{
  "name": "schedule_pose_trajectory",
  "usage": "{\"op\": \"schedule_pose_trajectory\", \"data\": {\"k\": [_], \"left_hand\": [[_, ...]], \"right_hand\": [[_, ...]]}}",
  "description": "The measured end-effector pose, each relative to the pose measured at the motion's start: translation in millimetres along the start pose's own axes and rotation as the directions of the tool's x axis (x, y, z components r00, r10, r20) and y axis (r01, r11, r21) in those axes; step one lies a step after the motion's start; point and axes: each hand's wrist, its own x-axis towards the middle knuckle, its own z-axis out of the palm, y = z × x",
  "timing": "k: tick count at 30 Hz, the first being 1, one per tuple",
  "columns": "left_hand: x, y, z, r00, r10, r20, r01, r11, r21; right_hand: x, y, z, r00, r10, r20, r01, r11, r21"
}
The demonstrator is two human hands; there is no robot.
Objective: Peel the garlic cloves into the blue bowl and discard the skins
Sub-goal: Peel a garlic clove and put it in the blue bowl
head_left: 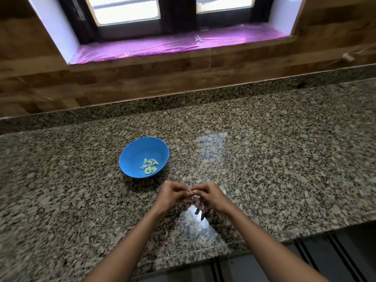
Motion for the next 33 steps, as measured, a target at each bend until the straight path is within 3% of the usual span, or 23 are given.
{"op": "schedule_pose_trajectory", "data": {"k": [4,6,9,11,13,15,17,20,22,23,24,25,26,27,28,29,31,32,33], "left_hand": [[-6,0,-2,0.996,0.054,-0.064,-0.061,0.992,-0.114],[-11,-2,-4,0.99,0.116,-0.076,-0.122,0.99,-0.069],[-16,-8,-11,0.968,0.244,-0.058,-0.222,0.942,0.253],[-16,-14,-16,0.94,0.334,0.062,-0.315,0.789,0.528],[-15,-16,-18,0.929,0.336,0.154,-0.354,0.689,0.633],[-15,-14,-19,0.951,0.251,0.181,-0.307,0.7,0.644],[-14,-11,-21,0.971,0.101,0.216,-0.209,0.796,0.568],[-17,-6,-26,0.935,-0.118,0.335,0.076,0.988,0.137],[-18,-7,-29,0.876,-0.23,0.424,0.336,0.921,-0.194],[-18,-8,-28,0.858,-0.273,0.435,0.423,0.856,-0.297],[-17,-9,-27,0.869,-0.279,0.408,0.424,0.845,-0.326],[-15,-12,-24,0.922,-0.221,0.318,0.308,0.915,-0.259],[-12,-15,-22,0.978,-0.076,0.196,0.091,0.993,-0.071],[-9,-21,-21,0.984,0.148,0.098,-0.164,0.968,0.188],[-8,-27,-21,0.917,0.394,0.057,-0.381,0.828,0.412],[-7,-31,-23,0.795,0.599,0.093,-0.543,0.636,0.549],[-4,-41,-28,0.555,0.783,0.281,-0.72,0.283,0.634],[-4,-45,-28,0.539,0.784,0.306,-0.724,0.247,0.644],[-4,-44,-25,0.614,0.748,0.251,-0.683,0.345,0.644]], "right_hand": [[6,-13,-7,0.993,-0.026,0.118,0.036,0.996,-0.078],[7,-17,-9,0.984,-0.014,0.177,0.024,0.998,-0.059],[6,-15,-8,0.978,0.002,0.207,0.013,0.997,-0.071],[5,-11,-3,0.988,-0.009,0.154,0.026,0.994,-0.109],[4,-4,1,0.993,-0.08,0.084,0.099,0.963,-0.249],[5,5,7,0.965,-0.254,0.062,0.254,0.855,-0.452],[5,14,11,0.899,-0.429,0.09,0.406,0.735,-0.544],[8,16,10,0.736,-0.658,0.161,0.584,0.497,-0.642],[14,19,5,0.605,-0.758,0.246,0.644,0.284,-0.71],[17,19,5,0.585,-0.773,0.245,0.636,0.25,-0.73],[18,17,6,0.63,-0.754,0.188,0.601,0.319,-0.733],[17,13,9,0.748,-0.66,0.069,0.528,0.529,-0.664],[16,7,14,0.898,-0.439,-0.035,0.373,0.8,-0.47],[15,3,16,0.987,-0.161,-0.021,0.155,0.974,-0.168],[12,-2,16,0.994,0.051,0.099,-0.062,0.992,0.112],[11,-4,13,0.956,0.175,0.237,-0.242,0.925,0.293],[6,-5,9,0.882,0.261,0.393,-0.428,0.792,0.435],[4,-6,10,0.875,0.272,0.401,-0.45,0.763,0.465],[3,-6,13,0.904,0.251,0.347,-0.399,0.788,0.469]]}}
